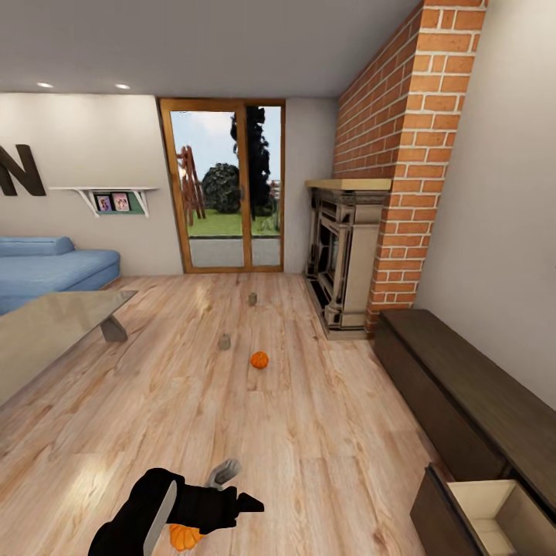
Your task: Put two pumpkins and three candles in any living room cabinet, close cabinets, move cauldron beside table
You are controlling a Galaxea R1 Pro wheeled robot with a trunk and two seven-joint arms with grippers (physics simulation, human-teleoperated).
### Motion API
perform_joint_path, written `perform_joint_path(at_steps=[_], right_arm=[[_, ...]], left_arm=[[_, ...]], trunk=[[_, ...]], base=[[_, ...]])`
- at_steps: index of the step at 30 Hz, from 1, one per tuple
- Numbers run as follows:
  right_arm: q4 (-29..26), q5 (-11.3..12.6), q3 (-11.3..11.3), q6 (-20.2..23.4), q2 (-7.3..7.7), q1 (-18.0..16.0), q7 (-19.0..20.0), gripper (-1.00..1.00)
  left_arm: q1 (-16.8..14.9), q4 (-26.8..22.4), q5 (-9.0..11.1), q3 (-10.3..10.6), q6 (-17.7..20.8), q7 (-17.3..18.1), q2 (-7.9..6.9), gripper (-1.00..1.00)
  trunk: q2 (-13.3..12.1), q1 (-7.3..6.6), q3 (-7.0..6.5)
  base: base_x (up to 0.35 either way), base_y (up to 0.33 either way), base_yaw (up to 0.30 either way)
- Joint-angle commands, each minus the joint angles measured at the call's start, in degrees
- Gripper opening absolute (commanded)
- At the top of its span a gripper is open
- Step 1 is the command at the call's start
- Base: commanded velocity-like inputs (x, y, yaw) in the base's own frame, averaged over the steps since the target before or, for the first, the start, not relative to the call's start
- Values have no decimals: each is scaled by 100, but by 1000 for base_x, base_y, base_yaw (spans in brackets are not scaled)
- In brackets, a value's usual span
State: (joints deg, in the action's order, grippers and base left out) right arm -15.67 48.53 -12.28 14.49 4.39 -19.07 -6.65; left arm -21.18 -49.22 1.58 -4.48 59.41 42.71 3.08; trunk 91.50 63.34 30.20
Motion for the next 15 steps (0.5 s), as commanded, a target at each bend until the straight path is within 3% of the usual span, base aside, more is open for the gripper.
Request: perform_joint_path(at_steps=[1,4,10,15], right_arm=[[1,-20,98,-50,0,0,-1,100],[2,-48,230,-181,0,0,-2,100],[2,-62,275,-238,0,1,-3,100],[2,-63,280,-242,-3,0,-3,100]], left_arm=[[0,0,0,0,0,0,0,100],[0,0,0,0,0,0,0,100],[0,0,-7,0,0,0,-1,100],[0,0,-8,-11,0,0,-1,100]], trunk=[[0,0,0],[0,0,0],[0,0,0],[0,0,0]], base=[[0,-8,2],[0,-4,1],[4,0,0],[157,-1,0]])
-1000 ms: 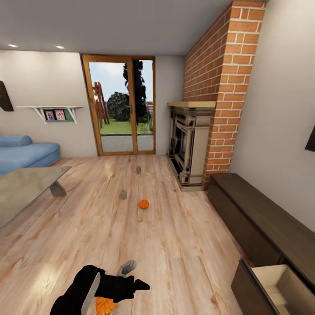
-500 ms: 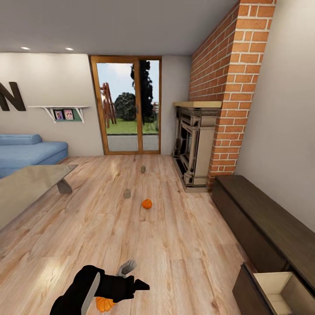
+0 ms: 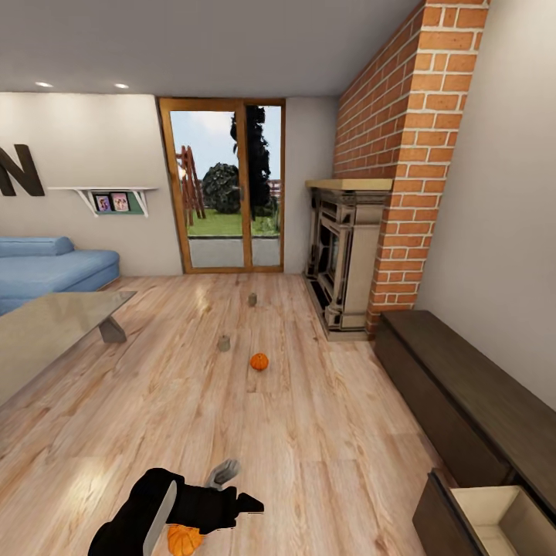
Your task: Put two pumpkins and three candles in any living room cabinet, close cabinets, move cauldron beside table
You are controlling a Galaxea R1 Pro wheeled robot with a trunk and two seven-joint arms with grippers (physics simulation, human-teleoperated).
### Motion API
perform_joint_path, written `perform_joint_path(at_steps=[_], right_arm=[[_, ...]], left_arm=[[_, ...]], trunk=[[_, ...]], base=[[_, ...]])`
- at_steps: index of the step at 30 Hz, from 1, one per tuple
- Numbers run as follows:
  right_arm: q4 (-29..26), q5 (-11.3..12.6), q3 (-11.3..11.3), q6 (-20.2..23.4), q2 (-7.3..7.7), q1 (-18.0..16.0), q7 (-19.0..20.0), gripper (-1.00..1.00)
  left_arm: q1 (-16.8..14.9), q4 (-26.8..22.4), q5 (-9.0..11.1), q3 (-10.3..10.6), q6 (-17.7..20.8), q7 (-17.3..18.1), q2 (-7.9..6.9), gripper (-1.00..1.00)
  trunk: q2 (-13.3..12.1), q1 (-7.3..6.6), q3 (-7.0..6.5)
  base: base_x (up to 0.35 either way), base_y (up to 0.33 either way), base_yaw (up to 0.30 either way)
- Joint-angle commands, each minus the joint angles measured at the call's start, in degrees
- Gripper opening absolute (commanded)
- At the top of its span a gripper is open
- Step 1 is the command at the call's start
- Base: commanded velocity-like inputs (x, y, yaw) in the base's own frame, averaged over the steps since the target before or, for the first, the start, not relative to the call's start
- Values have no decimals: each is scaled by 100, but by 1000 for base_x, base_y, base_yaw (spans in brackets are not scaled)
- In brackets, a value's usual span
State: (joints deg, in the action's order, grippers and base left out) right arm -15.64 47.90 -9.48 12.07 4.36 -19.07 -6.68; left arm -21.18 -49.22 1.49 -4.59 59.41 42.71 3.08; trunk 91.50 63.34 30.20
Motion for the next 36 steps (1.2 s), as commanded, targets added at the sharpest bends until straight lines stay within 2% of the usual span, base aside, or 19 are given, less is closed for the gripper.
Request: perform_joint_path(at_steps=[1,15,18,21,24,26,27,29,30,32,36], right_arm=[[0,0,0,-1,-1,0,0,100],[-9,0,7,6,-14,0,1,100],[-9,0,7,6,-14,1,1,100],[-9,0,7,4,-28,0,0,100],[-50,-6,62,-1,-114,2,0,100],[-191,-10,195,-2,-171,1,0,100],[-230,-11,252,-2,-180,0,0,100],[-348,-12,564,-3,-207,0,-2,100],[-373,-11,655,-3,-210,0,-3,100],[-505,-10,981,-3,-219,0,-18,100],[-718,-9,1273,-8,-223,0,-33,100]], left_arm=[[0,0,2,-1,0,0,0,100],[0,-2,0,-7,0,-6,-10,100],[-2,-43,-6,-4,0,-113,-26,100],[-10,-74,-4,-9,-2,-394,-45,100],[-21,-169,-2,-19,-8,-899,-53,100],[-24,-273,-1,-34,-13,-1377,-56,100],[-25,-301,-1,-39,-14,-1504,-59,100],[-26,-429,0,-54,-34,-2015,-67,100],[-26,-466,0,-59,-43,-2130,-70,100],[-27,-598,1,-117,-80,-2499,-109,100],[-33,-688,7,-279,-230,-2758,-302,100]], trunk=[[0,0,0],[0,0,0],[0,0,0],[0,0,0],[0,0,0],[0,0,0],[0,0,0],[0,0,0],[0,0,0],[0,0,0],[0,0,0]], base=[[150,-12,0],[25,-2,0],[0,0,0],[0,0,0],[0,0,0],[0,0,0],[0,0,0],[0,0,0],[0,0,0],[0,0,0],[0,0,9]])
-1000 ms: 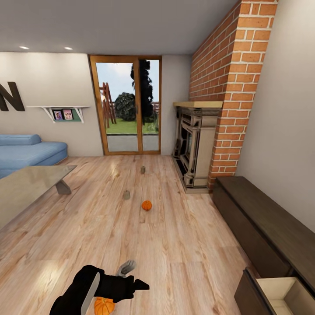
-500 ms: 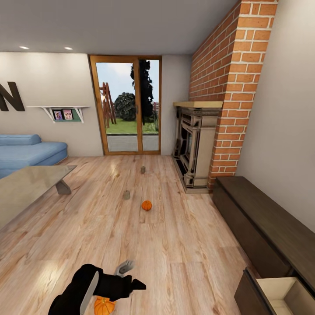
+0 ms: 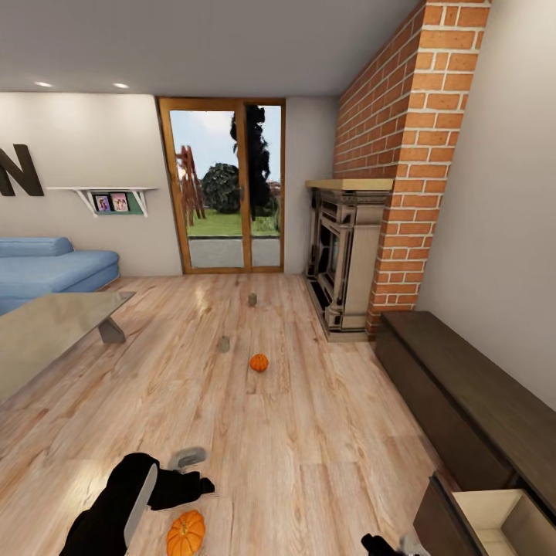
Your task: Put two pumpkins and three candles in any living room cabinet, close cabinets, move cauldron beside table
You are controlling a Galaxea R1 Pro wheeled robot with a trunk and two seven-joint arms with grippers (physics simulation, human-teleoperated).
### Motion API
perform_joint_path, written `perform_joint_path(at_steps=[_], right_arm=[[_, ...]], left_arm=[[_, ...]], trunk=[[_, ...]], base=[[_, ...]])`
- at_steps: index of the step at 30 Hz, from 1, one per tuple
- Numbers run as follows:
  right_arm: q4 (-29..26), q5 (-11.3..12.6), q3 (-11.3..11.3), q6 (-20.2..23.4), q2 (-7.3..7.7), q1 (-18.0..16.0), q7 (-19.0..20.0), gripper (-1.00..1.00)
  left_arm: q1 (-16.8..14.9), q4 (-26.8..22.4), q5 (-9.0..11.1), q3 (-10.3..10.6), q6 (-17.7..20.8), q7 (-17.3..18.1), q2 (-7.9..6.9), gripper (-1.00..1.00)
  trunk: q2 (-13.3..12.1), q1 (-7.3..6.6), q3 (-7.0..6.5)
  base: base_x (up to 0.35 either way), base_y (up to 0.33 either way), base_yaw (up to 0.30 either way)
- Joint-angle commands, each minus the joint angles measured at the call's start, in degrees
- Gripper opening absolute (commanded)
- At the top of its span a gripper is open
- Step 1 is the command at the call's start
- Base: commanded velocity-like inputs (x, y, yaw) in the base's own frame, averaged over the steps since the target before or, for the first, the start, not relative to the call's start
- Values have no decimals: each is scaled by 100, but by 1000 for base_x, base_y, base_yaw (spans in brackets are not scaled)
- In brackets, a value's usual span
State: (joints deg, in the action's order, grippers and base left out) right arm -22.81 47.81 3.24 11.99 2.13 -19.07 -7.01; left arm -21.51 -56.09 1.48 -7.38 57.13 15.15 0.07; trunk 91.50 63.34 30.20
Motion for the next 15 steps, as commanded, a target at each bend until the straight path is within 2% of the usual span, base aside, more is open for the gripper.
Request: perform_joint_path(at_steps=[1,6,15], right_arm=[[-14,0,17,-1,0,0,-2,100],[-60,0,74,1,-2,0,-9,100],[-67,0,89,-3,-78,0,-16,100]], left_arm=[[1,-5,9,-11,-36,-16,-20,100],[1,-21,16,-47,-180,-64,-82,100],[-2,-24,27,-53,-240,-65,-103,100]], trunk=[[0,0,0],[0,0,0],[0,0,0]], base=[[0,0,74],[0,0,207],[0,0,282]])
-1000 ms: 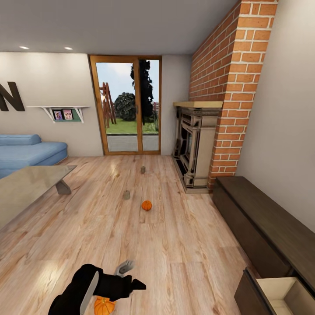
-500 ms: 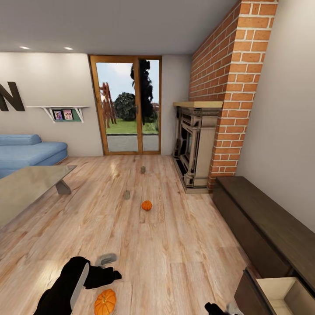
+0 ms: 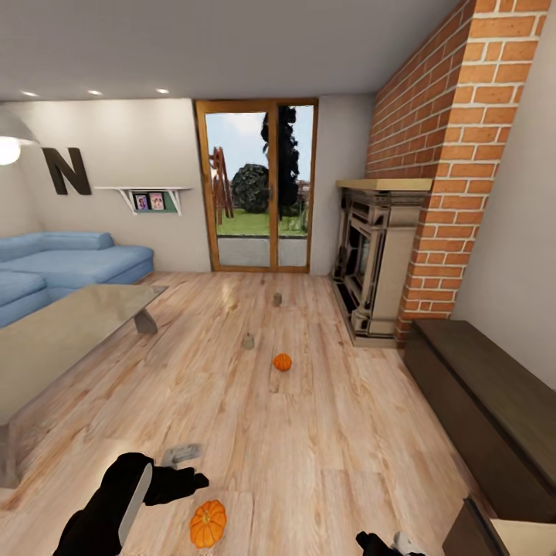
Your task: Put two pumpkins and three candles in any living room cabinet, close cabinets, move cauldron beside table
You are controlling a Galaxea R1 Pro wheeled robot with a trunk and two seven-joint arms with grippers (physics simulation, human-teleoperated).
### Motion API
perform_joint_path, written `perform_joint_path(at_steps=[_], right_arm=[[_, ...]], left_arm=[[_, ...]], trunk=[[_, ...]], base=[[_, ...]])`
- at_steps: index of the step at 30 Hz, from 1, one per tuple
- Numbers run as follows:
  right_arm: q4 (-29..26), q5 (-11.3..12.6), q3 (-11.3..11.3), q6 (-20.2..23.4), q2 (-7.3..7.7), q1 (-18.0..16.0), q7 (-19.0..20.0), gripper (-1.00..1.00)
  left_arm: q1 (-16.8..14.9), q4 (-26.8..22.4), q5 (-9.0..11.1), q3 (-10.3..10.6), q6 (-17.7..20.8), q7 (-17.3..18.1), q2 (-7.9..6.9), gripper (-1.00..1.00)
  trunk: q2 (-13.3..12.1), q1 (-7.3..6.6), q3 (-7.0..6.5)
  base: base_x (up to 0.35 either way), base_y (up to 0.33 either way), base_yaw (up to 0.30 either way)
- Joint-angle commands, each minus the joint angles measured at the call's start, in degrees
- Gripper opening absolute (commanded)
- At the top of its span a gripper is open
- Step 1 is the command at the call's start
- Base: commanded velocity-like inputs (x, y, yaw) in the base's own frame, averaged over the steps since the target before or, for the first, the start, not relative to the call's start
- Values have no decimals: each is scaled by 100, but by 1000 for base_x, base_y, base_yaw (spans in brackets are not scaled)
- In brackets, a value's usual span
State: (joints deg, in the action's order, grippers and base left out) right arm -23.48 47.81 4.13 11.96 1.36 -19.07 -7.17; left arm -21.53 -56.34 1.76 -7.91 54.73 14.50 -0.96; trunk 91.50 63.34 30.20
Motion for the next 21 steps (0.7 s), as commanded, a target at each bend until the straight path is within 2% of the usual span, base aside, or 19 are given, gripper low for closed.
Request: perform_joint_path(at_steps=[1,4,9,13,17,19,21], right_arm=[[-3,0,0,0,0,0,2,100],[0,0,0,-45,-1,0,4,100],[-10,0,6,-129,-12,0,11,100],[-137,0,4,-149,-101,0,13,100],[-903,0,25,-77,-173,0,1,100],[-1529,0,137,99,-170,0,-8,100],[-1932,7,200,325,-140,0,-38,100]], left_arm=[[1,0,2,0,-3,0,3,100],[4,0,11,0,-10,0,6,100],[1,0,30,0,-15,30,1,100],[0,0,43,0,-16,56,0,100],[0,0,45,-7,-15,68,-8,100],[1,0,44,-15,-18,69,-22,100],[0,0,44,-18,-31,70,-25,100]], trunk=[[0,0,0],[0,0,0],[0,0,0],[0,0,0],[0,0,0],[0,0,0],[0,0,0]], base=[[0,0,290],[0,0,237],[0,0,31],[0,0,6],[0,0,1],[38,0,0],[108,3,0]])
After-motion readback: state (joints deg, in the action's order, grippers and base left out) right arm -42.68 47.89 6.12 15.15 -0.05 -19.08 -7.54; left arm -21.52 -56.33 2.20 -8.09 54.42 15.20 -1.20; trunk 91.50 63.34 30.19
